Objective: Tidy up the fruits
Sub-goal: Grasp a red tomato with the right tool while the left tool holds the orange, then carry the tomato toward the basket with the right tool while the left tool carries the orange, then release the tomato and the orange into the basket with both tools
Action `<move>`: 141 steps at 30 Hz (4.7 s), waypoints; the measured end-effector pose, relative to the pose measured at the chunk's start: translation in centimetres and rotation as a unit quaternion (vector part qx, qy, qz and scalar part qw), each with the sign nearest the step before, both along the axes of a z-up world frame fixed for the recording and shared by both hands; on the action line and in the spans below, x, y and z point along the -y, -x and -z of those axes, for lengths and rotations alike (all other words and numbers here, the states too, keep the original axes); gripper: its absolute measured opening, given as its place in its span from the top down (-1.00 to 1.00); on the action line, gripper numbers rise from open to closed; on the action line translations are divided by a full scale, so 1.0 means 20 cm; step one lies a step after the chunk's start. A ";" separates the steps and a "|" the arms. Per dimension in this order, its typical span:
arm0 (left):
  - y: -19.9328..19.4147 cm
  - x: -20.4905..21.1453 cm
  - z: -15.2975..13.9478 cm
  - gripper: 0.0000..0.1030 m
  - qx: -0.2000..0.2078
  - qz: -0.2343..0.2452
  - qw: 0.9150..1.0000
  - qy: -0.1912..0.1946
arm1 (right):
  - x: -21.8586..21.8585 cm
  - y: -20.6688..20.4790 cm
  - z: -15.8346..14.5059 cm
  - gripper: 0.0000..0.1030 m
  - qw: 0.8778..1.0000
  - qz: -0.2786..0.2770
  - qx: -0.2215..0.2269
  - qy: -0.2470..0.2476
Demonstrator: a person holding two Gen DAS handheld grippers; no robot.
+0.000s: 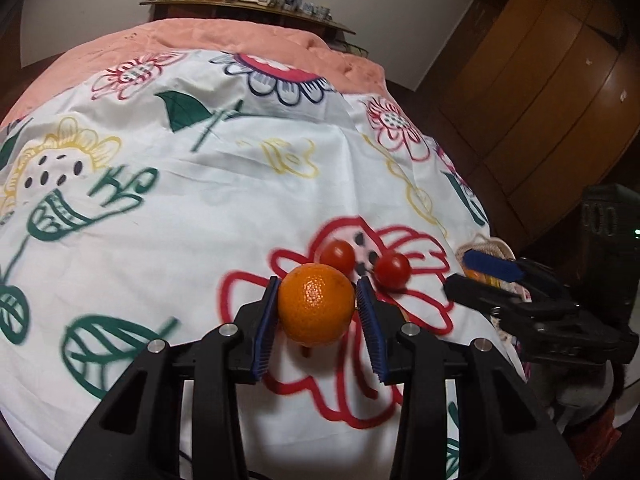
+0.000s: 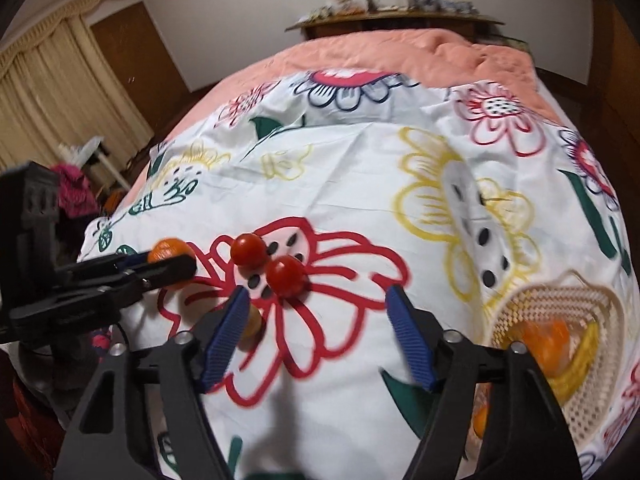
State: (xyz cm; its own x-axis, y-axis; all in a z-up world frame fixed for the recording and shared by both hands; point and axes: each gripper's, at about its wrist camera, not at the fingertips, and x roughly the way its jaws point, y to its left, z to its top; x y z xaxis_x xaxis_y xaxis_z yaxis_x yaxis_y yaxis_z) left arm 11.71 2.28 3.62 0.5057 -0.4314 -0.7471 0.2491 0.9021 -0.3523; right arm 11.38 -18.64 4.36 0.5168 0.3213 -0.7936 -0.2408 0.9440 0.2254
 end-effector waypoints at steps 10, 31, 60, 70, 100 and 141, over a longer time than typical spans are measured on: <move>-0.08 -0.10 0.02 0.23 0.015 -0.030 0.999 -0.020 | -0.16 -0.18 0.12 0.02 0.998 -0.036 -0.055 0.009; -0.10 -0.07 0.02 0.23 0.021 -0.038 0.998 -0.038 | -0.12 -0.16 0.08 0.47 0.999 -0.022 -0.025 0.021; -0.03 0.49 -0.12 0.23 0.049 0.056 0.993 -0.090 | 1.00 0.12 0.11 0.46 0.973 0.224 0.002 -0.057; -0.02 0.63 -0.11 0.23 0.047 0.086 0.990 -0.102 | 1.12 0.05 0.24 0.46 0.966 0.253 -0.015 -0.052; -0.04 1.06 -0.13 0.23 0.053 0.152 0.981 -0.112 | 1.24 0.24 0.26 0.06 0.935 0.329 0.070 -0.111; -0.17 1.33 -0.05 -0.85 0.089 0.164 0.973 -0.134 | 1.17 0.23 0.19 -0.81 0.932 0.340 0.123 0.018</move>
